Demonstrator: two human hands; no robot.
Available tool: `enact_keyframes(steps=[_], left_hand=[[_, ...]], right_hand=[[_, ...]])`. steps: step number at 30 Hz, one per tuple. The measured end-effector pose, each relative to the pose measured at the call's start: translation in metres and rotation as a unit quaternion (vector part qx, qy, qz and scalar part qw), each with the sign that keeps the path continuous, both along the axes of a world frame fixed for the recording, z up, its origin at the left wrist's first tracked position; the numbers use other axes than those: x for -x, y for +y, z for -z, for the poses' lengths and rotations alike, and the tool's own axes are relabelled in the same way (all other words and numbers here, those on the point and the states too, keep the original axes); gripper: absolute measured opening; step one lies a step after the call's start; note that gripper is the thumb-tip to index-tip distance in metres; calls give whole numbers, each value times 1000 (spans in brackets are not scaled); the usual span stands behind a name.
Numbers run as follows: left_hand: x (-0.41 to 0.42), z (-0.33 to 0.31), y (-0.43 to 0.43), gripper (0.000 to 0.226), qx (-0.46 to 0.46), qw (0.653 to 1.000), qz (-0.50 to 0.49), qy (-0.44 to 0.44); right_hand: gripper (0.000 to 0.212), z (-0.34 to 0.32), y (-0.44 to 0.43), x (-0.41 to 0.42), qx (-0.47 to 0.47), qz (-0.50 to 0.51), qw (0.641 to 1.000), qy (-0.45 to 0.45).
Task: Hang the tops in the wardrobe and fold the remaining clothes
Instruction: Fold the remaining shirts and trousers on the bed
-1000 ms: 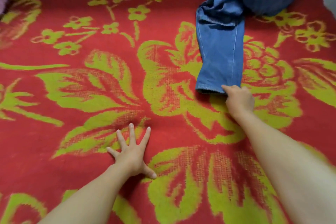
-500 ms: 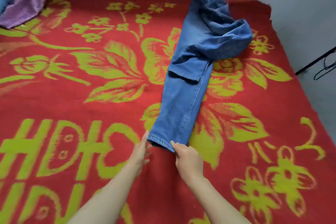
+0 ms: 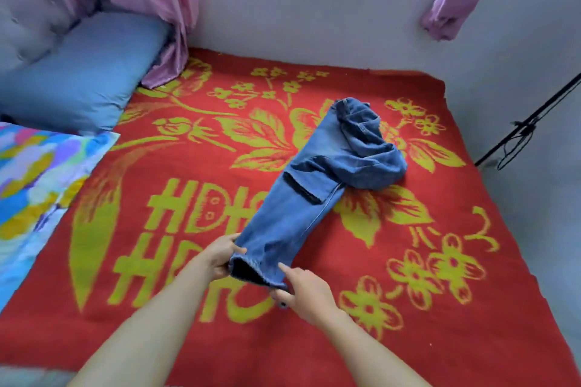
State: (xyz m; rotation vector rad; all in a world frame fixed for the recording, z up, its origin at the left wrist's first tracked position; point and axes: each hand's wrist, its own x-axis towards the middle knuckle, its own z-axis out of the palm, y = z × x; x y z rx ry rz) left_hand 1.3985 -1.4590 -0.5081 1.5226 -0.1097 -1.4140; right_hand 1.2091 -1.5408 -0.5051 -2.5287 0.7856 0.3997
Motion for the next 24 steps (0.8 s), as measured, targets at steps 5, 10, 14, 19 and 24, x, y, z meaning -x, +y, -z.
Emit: enact_keyframes(steps=[5, 10, 14, 19, 24], left_hand=[[-38, -40, 137, 40, -20, 994, 63, -85], [-91, -60, 301, 47, -116, 972, 48, -200], [-104, -52, 362, 42, -205, 935, 24, -287], [-78, -49, 314, 51, -180, 921, 55, -341], [-52, -62, 231, 55, -123, 925, 113, -342]], right_hand=[[60, -39, 78, -16, 24, 48, 998, -12], [56, -61, 142, -31, 40, 82, 996, -21], [55, -68, 168, -32, 40, 93, 995, -4], [52, -70, 157, -32, 49, 105, 993, 10], [55, -62, 109, -30, 51, 125, 991, 17]])
